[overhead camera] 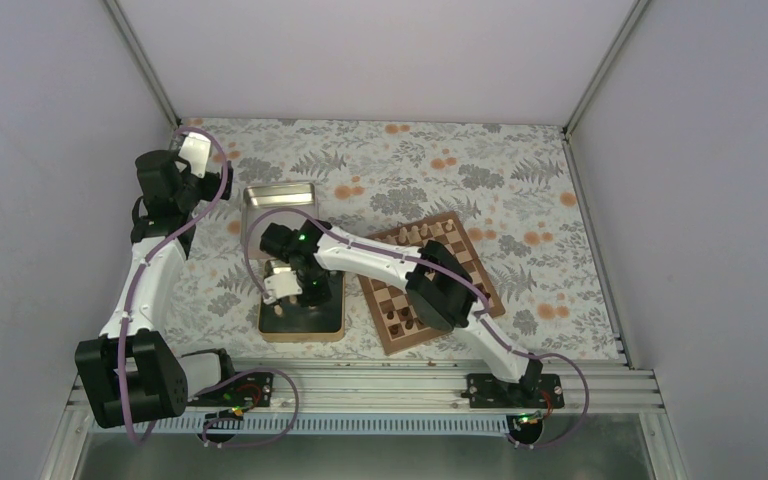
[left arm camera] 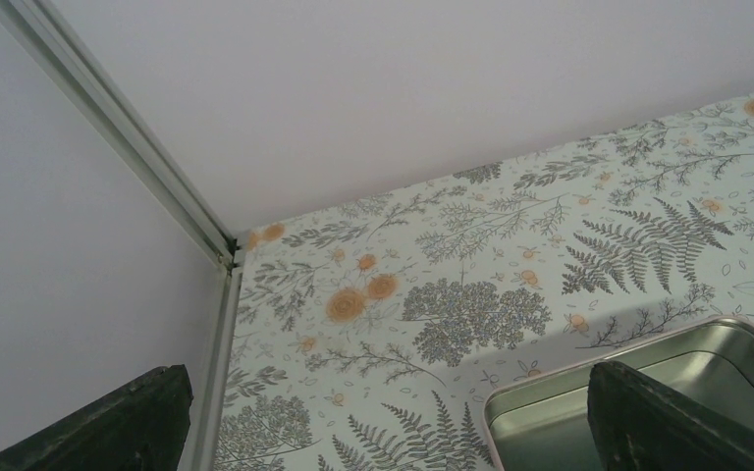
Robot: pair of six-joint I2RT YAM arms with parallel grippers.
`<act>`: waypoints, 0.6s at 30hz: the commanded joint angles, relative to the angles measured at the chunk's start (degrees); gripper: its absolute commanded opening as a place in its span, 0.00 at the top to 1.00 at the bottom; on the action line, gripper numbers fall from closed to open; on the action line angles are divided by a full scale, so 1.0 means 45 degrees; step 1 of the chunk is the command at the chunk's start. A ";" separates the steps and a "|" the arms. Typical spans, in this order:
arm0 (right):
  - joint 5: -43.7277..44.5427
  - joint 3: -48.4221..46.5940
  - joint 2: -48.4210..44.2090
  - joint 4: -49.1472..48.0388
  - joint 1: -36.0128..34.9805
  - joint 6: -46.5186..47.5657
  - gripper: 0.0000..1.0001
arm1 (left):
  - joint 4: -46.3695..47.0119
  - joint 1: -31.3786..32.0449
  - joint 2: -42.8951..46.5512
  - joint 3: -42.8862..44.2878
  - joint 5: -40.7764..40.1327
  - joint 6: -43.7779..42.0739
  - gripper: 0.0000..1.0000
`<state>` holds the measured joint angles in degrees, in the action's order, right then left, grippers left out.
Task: Set up the chess pieces on the board
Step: Pick up the chess piece from the storage box, then place the chess piece on the chessboard.
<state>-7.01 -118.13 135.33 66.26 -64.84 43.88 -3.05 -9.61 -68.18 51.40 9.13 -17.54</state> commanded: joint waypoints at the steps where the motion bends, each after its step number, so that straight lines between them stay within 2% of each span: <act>1: 0.0015 -0.0132 -0.0545 0.0052 -0.0013 -0.0046 0.96 | 0.0230 -0.0074 0.0082 -0.0052 0.0209 -0.0067 0.00; 11: 0.0473 0.1023 -0.3660 0.0120 0.1143 -0.0268 0.96 | 0.0209 -0.0078 0.0074 -0.0030 0.0147 -0.0067 0.00; 18: 0.0452 0.3190 -0.5579 0.0046 0.3322 -0.0366 0.96 | 0.0189 -0.0092 0.0037 0.0013 0.0140 -0.0067 0.00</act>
<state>-5.41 -109.03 112.86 65.98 -54.54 43.27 -3.05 -9.61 -68.18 51.40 9.10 -17.54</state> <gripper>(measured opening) 0.090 0.999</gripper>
